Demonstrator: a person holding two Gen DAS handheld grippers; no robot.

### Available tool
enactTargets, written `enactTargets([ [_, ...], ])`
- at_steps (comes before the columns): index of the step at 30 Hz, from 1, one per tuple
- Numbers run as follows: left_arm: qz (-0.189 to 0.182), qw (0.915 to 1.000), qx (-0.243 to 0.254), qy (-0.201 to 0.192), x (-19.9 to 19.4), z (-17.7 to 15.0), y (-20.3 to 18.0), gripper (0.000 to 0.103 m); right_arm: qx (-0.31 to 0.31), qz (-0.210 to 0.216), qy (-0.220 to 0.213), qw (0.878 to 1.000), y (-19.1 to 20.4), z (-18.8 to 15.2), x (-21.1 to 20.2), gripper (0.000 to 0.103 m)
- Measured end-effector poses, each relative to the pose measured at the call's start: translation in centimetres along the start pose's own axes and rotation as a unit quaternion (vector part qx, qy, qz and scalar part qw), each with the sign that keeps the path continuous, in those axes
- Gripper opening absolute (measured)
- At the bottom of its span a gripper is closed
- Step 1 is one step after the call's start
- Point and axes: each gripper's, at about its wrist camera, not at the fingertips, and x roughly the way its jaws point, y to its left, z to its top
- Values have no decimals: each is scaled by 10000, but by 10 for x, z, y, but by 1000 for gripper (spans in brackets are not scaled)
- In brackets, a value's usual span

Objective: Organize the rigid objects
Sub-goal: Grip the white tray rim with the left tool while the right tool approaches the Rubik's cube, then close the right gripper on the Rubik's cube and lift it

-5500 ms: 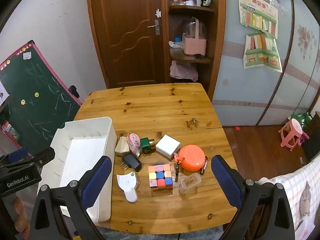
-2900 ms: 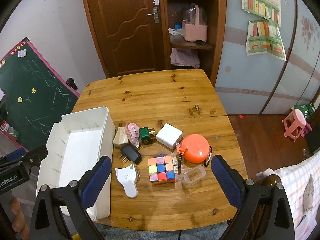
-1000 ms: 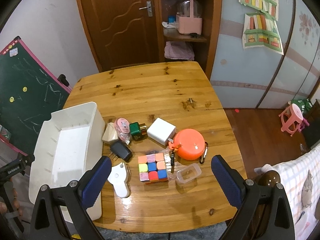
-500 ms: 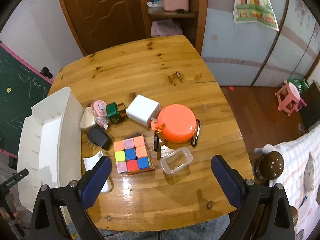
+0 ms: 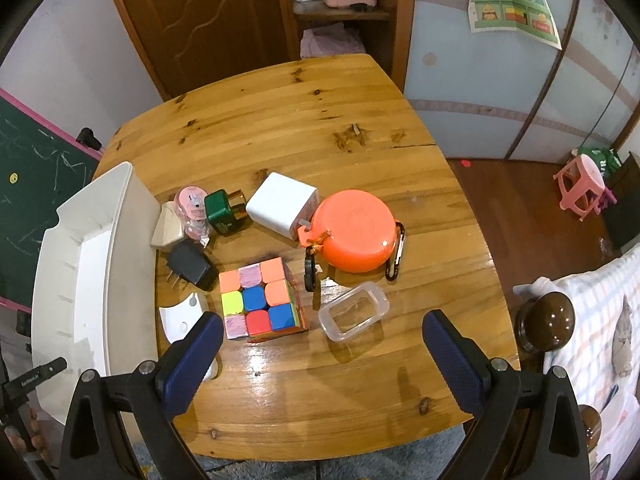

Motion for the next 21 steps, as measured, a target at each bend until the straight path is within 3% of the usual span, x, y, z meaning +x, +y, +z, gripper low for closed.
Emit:
enactTargets([
  [1,13,10000,2,2,0,-2,0,61,-20,12,9,10000,1,0,1,100],
  [3,-7,10000,39,14,1,-4,-1,41,-67,25,21,10000,3,-1,1,100],
  [13,309,9995,-16,45,4,-7,0,21,-30,7,53,10000,-1,1,8,100],
  [15,426,9991,-28,7,4,-7,-1,14,4,-9,58,10000,-4,1,11,100],
  [21,468,9988,-133,-60,7,-2,2,13,127,-61,118,9998,-14,2,20,100],
])
